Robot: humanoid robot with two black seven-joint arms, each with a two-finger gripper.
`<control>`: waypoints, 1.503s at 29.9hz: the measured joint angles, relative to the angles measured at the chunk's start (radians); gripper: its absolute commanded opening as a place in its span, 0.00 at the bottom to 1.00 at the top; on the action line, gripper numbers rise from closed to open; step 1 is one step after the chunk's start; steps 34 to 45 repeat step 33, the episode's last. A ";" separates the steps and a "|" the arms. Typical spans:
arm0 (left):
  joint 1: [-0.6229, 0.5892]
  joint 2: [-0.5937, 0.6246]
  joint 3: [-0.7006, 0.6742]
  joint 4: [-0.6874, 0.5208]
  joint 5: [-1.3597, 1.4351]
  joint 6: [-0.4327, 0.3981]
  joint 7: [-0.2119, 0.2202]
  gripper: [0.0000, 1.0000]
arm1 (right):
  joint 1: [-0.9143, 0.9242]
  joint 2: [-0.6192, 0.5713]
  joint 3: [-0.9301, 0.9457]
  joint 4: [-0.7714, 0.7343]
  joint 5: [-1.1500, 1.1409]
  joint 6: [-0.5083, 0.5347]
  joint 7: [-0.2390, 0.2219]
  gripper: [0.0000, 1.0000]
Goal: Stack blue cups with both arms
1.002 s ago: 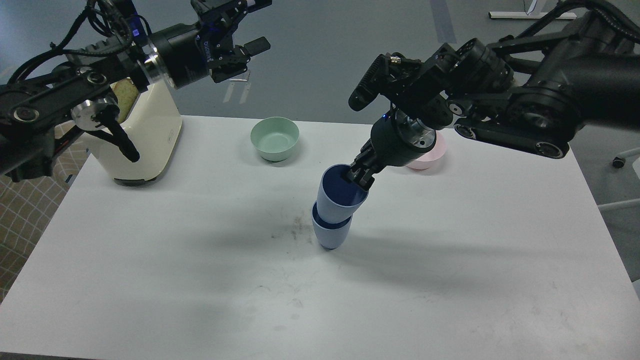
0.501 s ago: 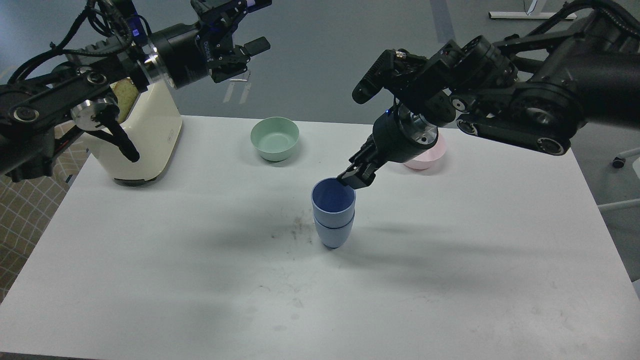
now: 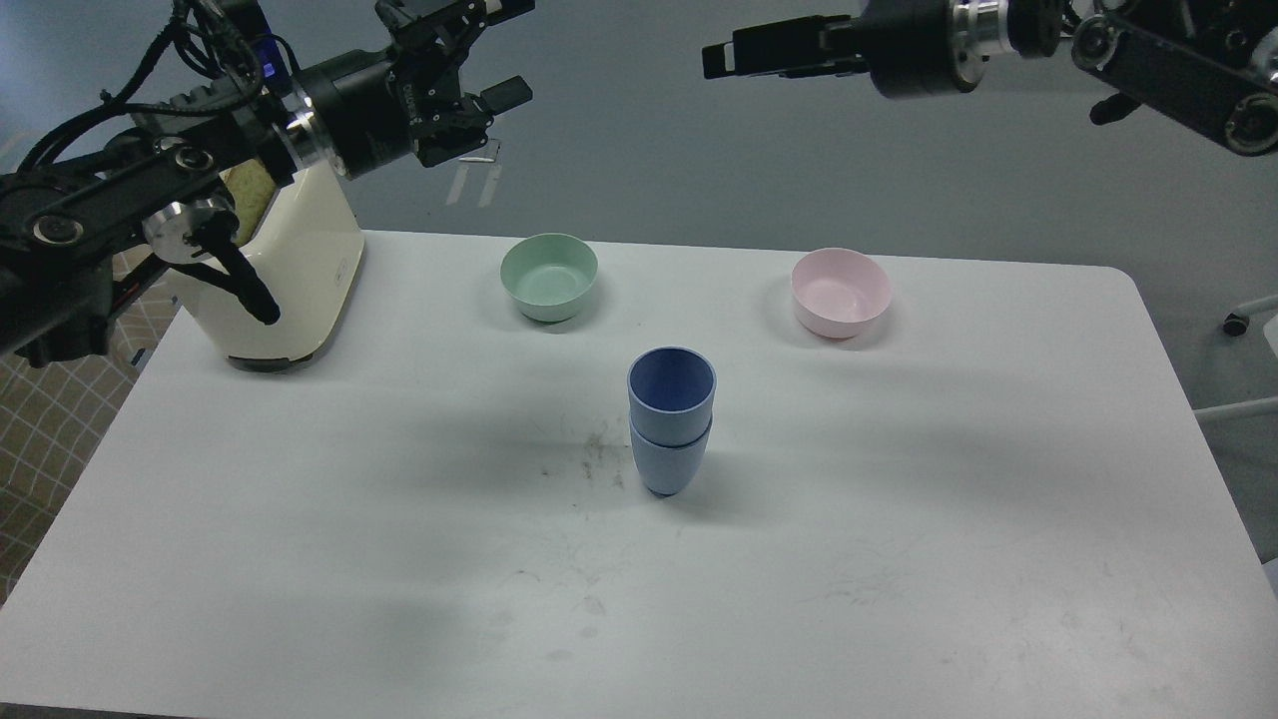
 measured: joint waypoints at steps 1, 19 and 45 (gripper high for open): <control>0.003 -0.007 -0.005 0.017 -0.002 0.000 0.000 0.98 | -0.031 -0.012 0.037 -0.020 0.006 -0.024 0.000 1.00; 0.203 -0.236 -0.270 0.425 -0.113 0.000 0.000 0.98 | -0.672 0.088 1.026 -0.214 0.200 -0.154 -0.007 1.00; 0.320 -0.284 -0.282 0.439 -0.135 0.000 0.000 0.98 | -0.814 0.222 1.221 -0.268 0.240 -0.007 0.000 1.00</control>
